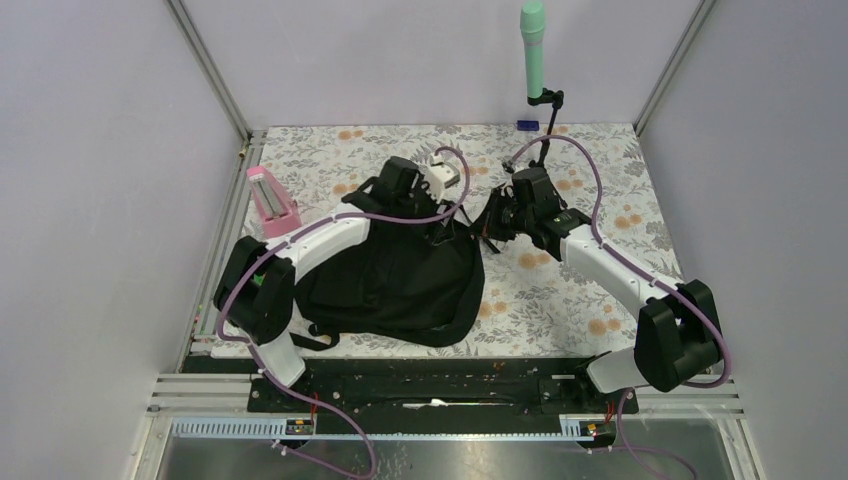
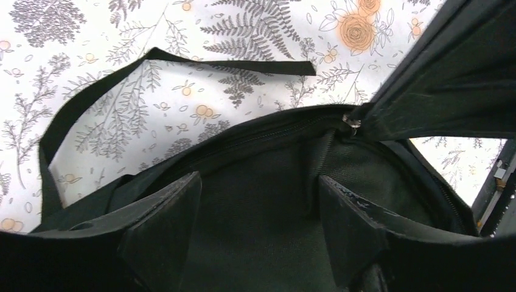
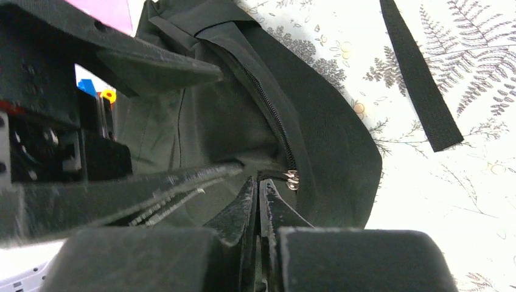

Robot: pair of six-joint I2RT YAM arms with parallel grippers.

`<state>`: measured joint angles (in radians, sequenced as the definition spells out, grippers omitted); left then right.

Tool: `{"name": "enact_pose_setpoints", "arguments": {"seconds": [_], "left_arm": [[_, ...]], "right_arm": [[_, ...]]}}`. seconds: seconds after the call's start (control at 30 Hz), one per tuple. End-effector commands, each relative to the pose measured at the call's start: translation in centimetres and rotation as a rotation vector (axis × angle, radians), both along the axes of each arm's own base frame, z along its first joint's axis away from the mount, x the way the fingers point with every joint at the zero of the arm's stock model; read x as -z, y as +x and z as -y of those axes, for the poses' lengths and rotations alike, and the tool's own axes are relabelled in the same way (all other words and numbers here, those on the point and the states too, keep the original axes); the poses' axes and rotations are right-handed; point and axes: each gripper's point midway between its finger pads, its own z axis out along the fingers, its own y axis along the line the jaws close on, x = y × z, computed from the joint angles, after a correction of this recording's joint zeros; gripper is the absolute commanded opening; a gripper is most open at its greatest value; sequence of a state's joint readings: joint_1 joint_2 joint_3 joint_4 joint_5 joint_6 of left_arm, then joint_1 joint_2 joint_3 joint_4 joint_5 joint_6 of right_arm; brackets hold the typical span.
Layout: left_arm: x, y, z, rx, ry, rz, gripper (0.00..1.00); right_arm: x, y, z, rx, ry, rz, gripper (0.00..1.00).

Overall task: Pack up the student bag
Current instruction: Zip the student bag at the center of the board.

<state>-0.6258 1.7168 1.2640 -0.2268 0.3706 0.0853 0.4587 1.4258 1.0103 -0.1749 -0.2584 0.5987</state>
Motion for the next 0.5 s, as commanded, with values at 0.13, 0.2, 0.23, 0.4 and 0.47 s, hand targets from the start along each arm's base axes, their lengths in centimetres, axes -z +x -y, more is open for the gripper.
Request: {"name": "enact_pose_setpoints", "arguments": {"seconds": [0.13, 0.2, 0.23, 0.4, 0.47], "left_arm": [[-6.6, 5.3, -3.5, 0.033, -0.114, 0.138, 0.74], [-6.2, 5.6, -3.4, 0.058, -0.09, 0.138, 0.74], [-6.0, 5.6, -3.2, 0.078, -0.087, 0.125, 0.74], [-5.2, 4.8, -2.2, 0.169, -0.103, 0.042, 0.75], [-5.2, 4.3, -1.8, 0.203, -0.137, -0.001, 0.76]], "right_arm": [[-1.7, 0.2, -1.1, -0.062, 0.07, 0.069, 0.0], [-1.5, 0.0, -1.1, -0.066, 0.069, 0.065, 0.0], [-1.4, 0.0, -1.0, -0.066, 0.067, 0.063, 0.0], [-0.8, -0.2, -1.0, -0.067, 0.063, 0.049, 0.0], [-0.6, -0.2, -0.9, -0.062, 0.062, 0.041, 0.0]]}}
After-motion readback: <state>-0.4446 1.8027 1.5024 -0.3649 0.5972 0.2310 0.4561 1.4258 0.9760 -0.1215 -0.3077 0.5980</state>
